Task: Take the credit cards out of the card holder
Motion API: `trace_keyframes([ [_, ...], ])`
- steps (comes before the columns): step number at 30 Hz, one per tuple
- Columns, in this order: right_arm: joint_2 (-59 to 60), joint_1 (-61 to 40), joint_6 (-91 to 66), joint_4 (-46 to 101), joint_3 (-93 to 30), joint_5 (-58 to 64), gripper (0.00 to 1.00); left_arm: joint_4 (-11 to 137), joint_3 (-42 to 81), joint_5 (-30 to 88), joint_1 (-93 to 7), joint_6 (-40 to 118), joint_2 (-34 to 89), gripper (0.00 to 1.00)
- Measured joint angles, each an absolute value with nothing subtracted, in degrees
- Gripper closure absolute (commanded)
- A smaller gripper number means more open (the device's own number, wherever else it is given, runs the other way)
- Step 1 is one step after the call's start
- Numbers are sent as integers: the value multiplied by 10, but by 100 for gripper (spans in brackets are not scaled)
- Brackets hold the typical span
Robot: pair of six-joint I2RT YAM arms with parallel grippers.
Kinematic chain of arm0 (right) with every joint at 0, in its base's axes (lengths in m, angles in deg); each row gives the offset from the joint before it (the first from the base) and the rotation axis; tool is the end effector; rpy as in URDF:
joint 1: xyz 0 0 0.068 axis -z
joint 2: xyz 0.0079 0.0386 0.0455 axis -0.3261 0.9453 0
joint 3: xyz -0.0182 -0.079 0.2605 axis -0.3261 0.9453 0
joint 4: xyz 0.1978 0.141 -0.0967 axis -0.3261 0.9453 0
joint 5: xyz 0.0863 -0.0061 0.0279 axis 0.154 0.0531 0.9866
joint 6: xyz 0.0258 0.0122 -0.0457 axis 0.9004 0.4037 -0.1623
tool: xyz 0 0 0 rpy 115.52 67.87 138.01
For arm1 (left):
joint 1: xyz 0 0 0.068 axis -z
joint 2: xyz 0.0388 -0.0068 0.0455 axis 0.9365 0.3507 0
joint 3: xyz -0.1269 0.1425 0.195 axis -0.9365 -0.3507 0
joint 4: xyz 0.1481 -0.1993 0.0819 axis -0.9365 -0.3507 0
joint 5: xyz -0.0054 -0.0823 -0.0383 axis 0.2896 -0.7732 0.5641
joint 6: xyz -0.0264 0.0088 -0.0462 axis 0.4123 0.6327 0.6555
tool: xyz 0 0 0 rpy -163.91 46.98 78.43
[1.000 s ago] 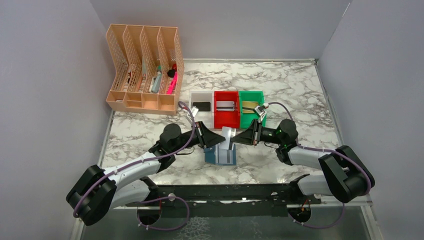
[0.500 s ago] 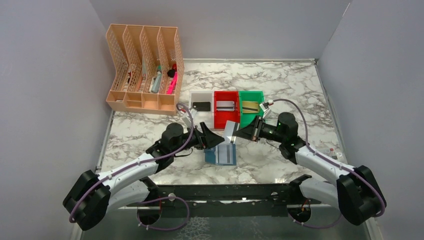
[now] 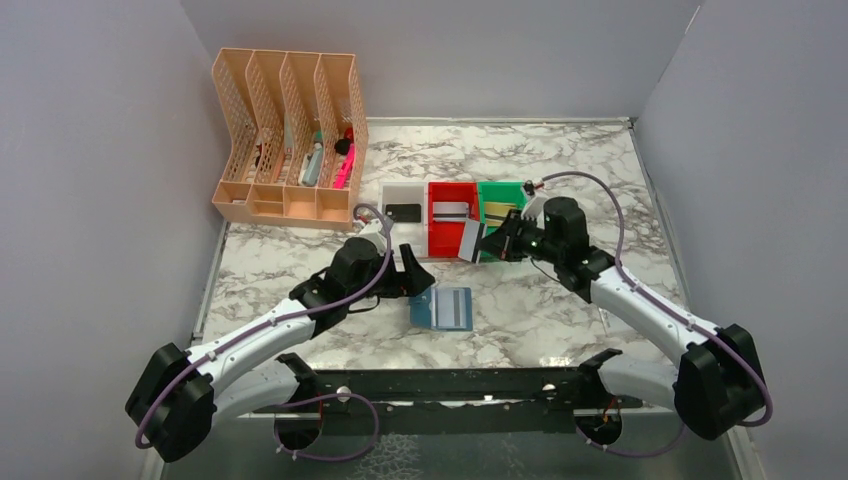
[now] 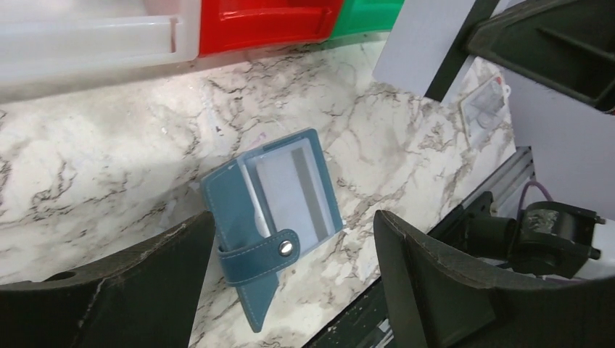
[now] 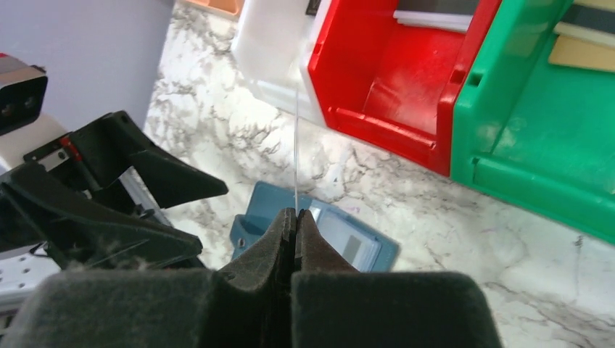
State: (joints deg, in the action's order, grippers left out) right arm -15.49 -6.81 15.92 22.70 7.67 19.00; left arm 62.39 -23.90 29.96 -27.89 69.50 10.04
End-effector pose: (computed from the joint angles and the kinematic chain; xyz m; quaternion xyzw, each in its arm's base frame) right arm 0.2188 0.1221 0.2452 -0.0454 0.8280 0.4205 0.3683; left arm 0.1612 -0.1492 0.2212 0.0285 0.8519 -0.3890 0.3493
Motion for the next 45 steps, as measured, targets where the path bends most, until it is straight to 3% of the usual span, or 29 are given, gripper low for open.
trace_keyframes([
  [11, -69, -172, 41, 317, -67, -21, 99, 541, -234, 358, -279, 669, 98, 16],
  [21, 9, -223, -143, 257, -81, -168, 99, 500, -234, 400, -279, 667, 63, 14],
  [31, 80, -226, -353, 79, -46, -171, 99, 471, -234, 435, -279, 658, 33, 14],
  [45, 212, -226, -506, 27, -99, -209, 99, 445, -234, 450, -279, 646, -1, 11],
])
